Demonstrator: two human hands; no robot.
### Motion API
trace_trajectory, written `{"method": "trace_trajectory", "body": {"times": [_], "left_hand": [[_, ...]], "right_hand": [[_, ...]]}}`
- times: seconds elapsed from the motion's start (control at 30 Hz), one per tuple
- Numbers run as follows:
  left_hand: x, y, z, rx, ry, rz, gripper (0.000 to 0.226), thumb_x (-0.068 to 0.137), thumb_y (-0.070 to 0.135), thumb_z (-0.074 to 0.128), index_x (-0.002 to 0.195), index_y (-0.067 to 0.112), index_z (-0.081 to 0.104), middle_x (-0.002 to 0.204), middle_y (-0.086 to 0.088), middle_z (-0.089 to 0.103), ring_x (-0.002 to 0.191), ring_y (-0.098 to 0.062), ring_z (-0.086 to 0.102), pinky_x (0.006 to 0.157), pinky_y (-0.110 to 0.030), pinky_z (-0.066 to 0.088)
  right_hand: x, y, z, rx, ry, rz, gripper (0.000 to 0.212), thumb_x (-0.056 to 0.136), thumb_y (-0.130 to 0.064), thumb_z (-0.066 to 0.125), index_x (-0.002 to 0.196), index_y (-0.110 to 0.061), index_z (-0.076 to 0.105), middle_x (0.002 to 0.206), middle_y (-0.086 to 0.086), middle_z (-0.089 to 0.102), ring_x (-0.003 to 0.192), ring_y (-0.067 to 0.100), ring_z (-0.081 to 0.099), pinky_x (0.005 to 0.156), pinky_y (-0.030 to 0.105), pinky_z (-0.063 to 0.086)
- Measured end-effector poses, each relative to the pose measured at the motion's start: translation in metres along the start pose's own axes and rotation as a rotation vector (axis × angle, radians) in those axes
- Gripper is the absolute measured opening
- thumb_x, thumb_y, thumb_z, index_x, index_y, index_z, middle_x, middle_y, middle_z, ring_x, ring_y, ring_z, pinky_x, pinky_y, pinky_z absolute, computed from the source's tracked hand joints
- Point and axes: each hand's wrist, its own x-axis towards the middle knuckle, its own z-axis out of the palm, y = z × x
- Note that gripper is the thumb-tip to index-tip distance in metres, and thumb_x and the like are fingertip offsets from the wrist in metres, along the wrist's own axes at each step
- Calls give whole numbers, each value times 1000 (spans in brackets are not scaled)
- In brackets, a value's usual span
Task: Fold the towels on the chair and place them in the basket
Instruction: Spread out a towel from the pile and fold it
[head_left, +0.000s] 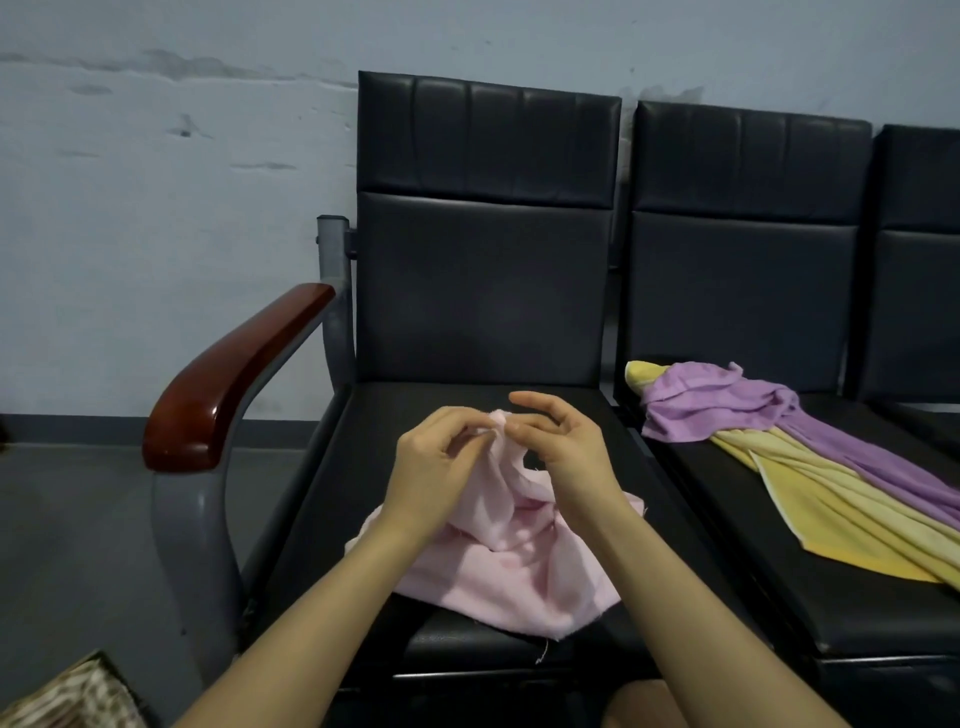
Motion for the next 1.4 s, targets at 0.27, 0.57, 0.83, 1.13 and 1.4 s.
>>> {"method": "trace_trajectory", "body": {"times": [0.27, 0.57, 0.83, 1.13, 1.4], "left_hand": [[17, -4, -23, -34, 134, -286, 20, 90, 13, 63, 102, 30, 62, 98, 17, 63, 97, -1, 60, 84, -17, 49], [1, -33, -42, 98, 82, -378, 19, 91, 16, 62, 106, 25, 62, 94, 15, 63, 93, 0, 59, 80, -15, 46], [-2, -46, -18, 99, 57, -370, 11, 91, 18, 62, 101, 22, 65, 93, 14, 64, 92, 0, 59, 76, -9, 44], [23, -62, -5, 122, 67, -383, 17, 92, 10, 59, 101, 23, 66, 100, 9, 62, 88, 10, 54, 74, 3, 39], [25, -66, -8, 107, 95, -427, 18, 93, 12, 58, 104, 25, 65, 106, 10, 62, 92, 7, 53, 77, -4, 38]], "right_hand": [[9, 20, -19, -581, -174, -63, 30, 85, -10, 68, 109, -28, 65, 86, -4, 69, 87, 13, 65, 89, 35, 53], [39, 63, -44, -981, 22, 93, 21, 97, -28, 52, 115, -27, 64, 114, -8, 66, 111, 13, 55, 88, 28, 19], [66, 91, -60, -1124, 59, 105, 23, 99, -36, 48, 110, -26, 66, 100, -5, 69, 103, 16, 55, 90, 33, 23], [97, 112, -42, -1170, -93, 244, 8, 90, -30, 59, 87, -31, 66, 103, -5, 60, 108, 21, 44, 82, 34, 20], [87, 95, -59, -636, -13, 52, 16, 93, -12, 54, 86, -27, 54, 88, -5, 60, 91, 15, 55, 81, 29, 43]]}}
